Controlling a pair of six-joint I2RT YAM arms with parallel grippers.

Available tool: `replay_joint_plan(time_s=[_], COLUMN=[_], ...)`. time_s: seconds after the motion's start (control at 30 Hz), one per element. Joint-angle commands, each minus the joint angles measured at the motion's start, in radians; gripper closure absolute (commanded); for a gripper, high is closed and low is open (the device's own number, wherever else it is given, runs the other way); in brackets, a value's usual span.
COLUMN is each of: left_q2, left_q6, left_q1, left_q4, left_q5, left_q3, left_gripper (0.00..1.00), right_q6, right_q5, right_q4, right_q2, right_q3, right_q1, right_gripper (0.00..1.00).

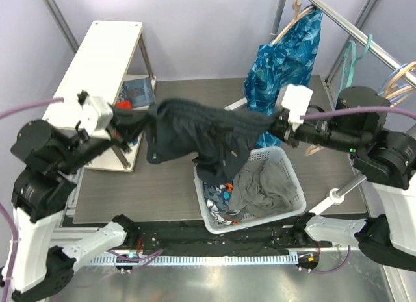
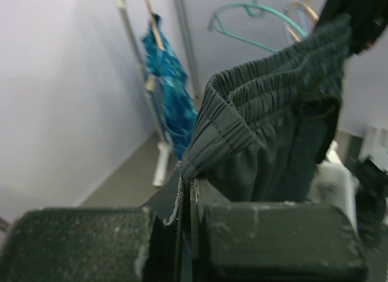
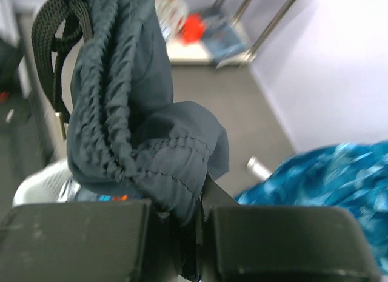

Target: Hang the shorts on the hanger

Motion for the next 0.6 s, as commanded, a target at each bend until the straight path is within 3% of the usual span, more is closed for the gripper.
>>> replay_joint_plan(time_s=[0.0,0.17,0.23,0.43,0.57], left_q2=[-0.086,-0.136,-0.135,-0.150,-0.182], left_q6=[-0.054,-0.065,0.004,0.107,0.253], left_q1=[0.006,0.006,0.005,0.005,0.005], left_q4=[-0.123,-0.170,-0.199,-0.180,-0.179], left_q5=[0.184,0.278,0.306,0.294,0.222], left_q3=[-0.151,-0.403,-0.516,-0.818,-0.928], left_gripper=[1.00,1.00,1.00,1.00,1.00], right_q6=[-0.086,-0.094,-0.111,-0.177,-0.214], right_q5=[-0.065,-0.064,-0.050,0.002,0.051], right_q4=[-0.246,-0.301,-0.294,-0.237,-0.160], right_q2=[-0.038,-0.069,-0.067,-0.015,0.025], right_q3=[-0.015,-0.299,-0.386,-0.657,-0.791], right_q1=[0.000,0.000,0.000,0.003,0.004], right_gripper=[0.99,0.99,0.99,0.99,0.99])
